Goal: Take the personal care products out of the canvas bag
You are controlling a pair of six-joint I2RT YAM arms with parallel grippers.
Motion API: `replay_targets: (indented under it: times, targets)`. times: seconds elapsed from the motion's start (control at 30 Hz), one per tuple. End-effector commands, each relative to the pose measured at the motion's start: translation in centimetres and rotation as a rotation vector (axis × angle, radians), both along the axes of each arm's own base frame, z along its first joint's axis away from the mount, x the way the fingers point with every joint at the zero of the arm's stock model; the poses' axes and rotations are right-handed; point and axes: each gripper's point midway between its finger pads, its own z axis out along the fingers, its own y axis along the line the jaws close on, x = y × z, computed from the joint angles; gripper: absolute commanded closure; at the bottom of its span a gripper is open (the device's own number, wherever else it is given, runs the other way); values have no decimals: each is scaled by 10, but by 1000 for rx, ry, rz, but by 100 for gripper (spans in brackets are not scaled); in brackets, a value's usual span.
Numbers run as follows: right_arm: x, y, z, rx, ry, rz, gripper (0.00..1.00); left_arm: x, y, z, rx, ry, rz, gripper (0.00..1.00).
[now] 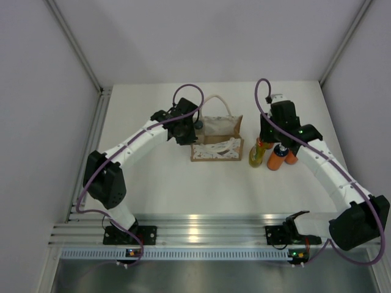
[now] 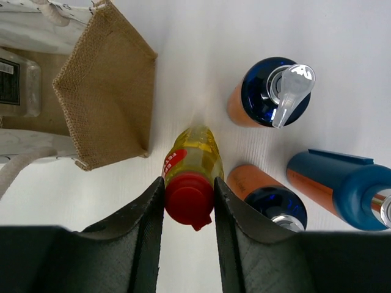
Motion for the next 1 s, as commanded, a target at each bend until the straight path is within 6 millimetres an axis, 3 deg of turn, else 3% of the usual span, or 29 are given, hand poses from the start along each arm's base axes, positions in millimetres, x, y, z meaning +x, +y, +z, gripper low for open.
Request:
replay_targets:
  times: [0.0,0.13,0.2,0.37,0.43,0.5,0.67,0.77,0.97]
  targets:
    - [27,5,47,86,-199,-26,63,0,3,31,-26,-60,-6,79]
    - [26,5,52,90,-208,-20,51,0,5,38,-26,-81,-7,66]
    - [25,6,55,93,-217,-16,44,2,6,42,-26,-94,-2,54]
    - [23,6,67,110,-239,-15,43,2,11,59,-20,-129,6,41]
    - [22,5,75,116,-251,-19,43,5,15,73,-14,-167,12,42]
    - [19,4,81,121,-258,-21,42,5,19,91,-19,-217,14,52]
    - [10,4,94,149,-267,-22,41,11,23,135,-27,-337,-15,53]
    - [-1,5,103,190,-283,-21,41,17,16,150,-22,-376,-60,53]
    - [-22,6,115,250,-282,-16,40,27,-9,151,-5,-374,-101,55]
